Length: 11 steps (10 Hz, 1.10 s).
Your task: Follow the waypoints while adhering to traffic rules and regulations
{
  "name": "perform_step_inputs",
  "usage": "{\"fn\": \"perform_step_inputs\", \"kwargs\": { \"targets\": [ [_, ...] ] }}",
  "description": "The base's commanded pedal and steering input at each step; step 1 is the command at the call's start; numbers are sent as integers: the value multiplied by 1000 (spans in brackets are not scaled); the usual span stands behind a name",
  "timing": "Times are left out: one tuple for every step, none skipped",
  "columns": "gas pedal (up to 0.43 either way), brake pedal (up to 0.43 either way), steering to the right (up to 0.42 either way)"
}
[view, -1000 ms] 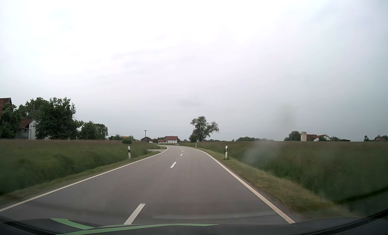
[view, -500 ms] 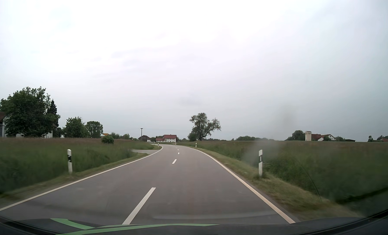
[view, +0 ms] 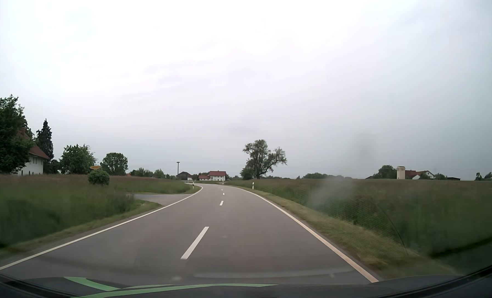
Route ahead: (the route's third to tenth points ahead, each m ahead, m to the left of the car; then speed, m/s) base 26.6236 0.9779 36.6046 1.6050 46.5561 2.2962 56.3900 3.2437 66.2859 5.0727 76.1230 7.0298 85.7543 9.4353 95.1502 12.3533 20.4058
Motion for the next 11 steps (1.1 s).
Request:
{"fn": "perform_step_inputs", "kwargs": {
  "targets": [
    [130,0,-5],
    [130,0,-6],
    [130,0,-7],
    [130,0,-8],
    [130,0,-9],
    [118,0,-9],
    [118,0,-10],
    [110,0,-11],
    [110,0,-11],
    [110,0,-12],
    [98,0,-13]
  ]
}}
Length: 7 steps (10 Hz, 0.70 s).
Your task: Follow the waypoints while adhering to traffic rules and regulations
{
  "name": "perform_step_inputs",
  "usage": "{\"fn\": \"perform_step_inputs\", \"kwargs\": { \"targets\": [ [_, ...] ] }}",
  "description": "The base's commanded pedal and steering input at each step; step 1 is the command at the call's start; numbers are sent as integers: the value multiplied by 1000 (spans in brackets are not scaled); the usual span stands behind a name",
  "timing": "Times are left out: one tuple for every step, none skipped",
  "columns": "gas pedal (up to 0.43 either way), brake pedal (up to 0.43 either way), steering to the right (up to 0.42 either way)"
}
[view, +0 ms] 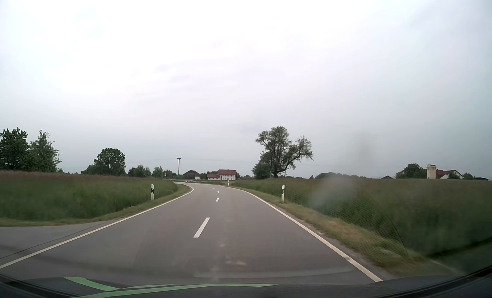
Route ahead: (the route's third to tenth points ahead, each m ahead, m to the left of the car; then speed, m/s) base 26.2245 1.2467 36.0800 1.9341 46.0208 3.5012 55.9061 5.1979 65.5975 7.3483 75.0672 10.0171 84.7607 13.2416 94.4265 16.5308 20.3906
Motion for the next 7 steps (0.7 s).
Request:
{"fn": "perform_step_inputs", "kwargs": {
  "targets": [
    [98,0,-13],
    [87,0,-13],
    [79,0,-13],
    [67,0,-13],
    [59,0,-14],
    [59,0,-15],
    [59,0,-16]
  ]
}}
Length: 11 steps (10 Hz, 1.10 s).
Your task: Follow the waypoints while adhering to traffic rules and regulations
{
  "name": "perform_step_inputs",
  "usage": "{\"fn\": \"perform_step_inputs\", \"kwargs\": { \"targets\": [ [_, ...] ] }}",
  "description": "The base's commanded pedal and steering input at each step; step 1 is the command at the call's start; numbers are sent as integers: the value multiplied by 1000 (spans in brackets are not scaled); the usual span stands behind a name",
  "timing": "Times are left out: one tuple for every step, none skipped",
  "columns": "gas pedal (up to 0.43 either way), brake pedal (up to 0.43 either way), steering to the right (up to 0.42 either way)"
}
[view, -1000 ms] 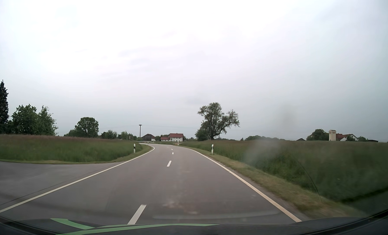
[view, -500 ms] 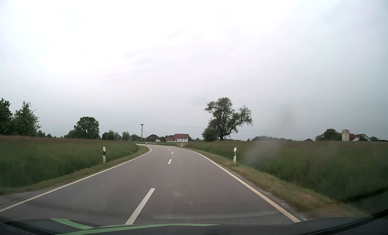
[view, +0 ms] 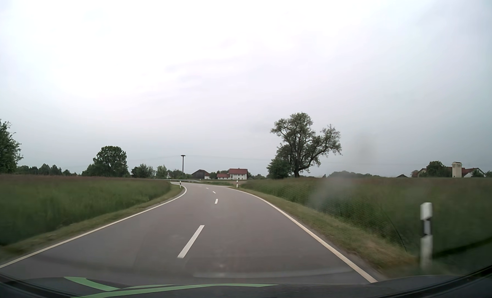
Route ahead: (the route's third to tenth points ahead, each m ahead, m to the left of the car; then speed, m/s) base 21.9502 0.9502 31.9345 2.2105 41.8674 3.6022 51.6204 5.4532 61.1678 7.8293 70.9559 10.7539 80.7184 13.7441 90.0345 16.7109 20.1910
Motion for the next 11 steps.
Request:
{"fn": "perform_step_inputs", "kwargs": {
  "targets": [
    [59,0,-17],
    [59,0,-18],
    [59,0,-18],
    [59,0,-18],
    [59,0,-18],
    [59,0,-19],
    [59,0,-20],
    [59,0,-21],
    [59,0,-23],
    [59,0,-24],
    [59,0,-24]
  ]
}}
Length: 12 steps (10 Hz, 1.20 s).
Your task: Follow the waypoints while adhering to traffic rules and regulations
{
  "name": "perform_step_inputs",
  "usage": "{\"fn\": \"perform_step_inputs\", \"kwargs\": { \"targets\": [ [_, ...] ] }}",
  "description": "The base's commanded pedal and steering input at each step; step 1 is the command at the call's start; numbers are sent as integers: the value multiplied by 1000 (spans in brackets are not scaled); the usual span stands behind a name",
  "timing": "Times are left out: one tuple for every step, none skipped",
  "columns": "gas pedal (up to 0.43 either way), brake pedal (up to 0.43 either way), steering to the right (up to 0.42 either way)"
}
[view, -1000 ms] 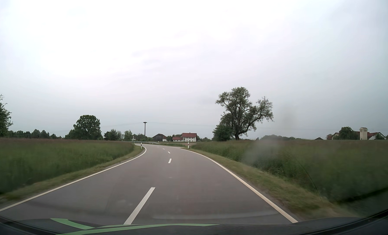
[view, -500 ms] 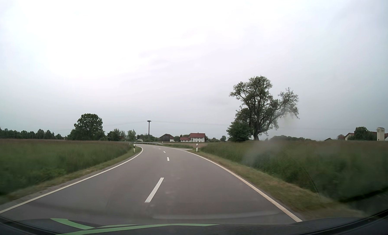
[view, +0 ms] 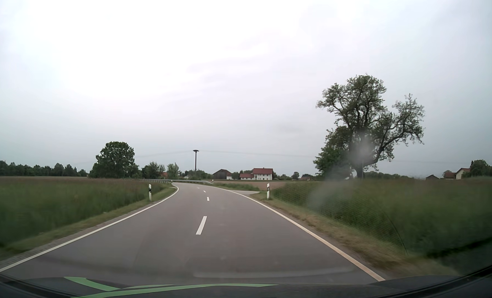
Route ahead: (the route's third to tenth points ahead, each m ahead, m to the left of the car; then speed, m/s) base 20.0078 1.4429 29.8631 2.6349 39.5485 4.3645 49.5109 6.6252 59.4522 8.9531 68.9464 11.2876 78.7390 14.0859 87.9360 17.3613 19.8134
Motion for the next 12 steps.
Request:
{"fn": "perform_step_inputs", "kwargs": {
  "targets": [
    [59,0,-25],
    [59,0,-26],
    [59,0,-28],
    [67,0,-29],
    [67,0,-29],
    [67,0,-29],
    [67,0,-29],
    [67,0,-28],
    [67,0,-28],
    [67,0,-27],
    [67,0,-27],
    [67,0,-27]
  ]
}}
